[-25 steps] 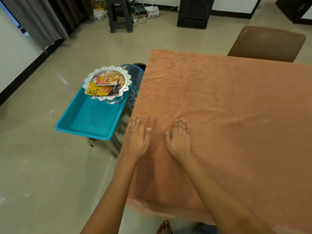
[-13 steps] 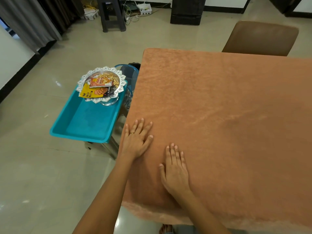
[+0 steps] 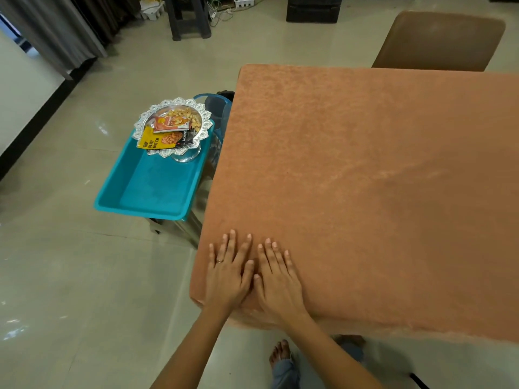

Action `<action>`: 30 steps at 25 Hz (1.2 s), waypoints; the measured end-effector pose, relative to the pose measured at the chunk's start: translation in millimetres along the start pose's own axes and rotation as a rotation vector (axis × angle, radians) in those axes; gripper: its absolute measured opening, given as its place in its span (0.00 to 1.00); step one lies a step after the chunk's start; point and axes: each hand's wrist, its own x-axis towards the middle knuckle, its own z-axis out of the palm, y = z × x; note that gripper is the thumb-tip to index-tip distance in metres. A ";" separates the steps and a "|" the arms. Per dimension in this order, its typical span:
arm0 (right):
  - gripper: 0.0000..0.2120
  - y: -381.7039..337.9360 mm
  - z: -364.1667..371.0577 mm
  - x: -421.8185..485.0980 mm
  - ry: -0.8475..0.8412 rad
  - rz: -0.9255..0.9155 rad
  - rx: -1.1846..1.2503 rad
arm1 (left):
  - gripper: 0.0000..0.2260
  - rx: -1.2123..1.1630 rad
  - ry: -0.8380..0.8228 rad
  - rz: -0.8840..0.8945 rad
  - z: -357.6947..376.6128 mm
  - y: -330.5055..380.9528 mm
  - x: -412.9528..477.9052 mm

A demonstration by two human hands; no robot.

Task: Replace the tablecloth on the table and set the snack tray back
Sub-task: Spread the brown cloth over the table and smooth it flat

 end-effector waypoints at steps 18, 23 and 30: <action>0.30 141.1 -43.9 -68.7 0.022 0.235 -0.071 | 0.26 -0.002 -0.028 0.011 19.1 80.8 -21.3; 0.34 259.2 -80.4 -121.3 0.080 0.512 -0.084 | 0.31 0.022 0.044 -0.186 14.2 60.1 -29.4; 0.29 224.3 -62.9 -106.0 0.094 0.304 -0.030 | 0.25 -0.111 -0.076 0.343 55.5 246.4 -14.2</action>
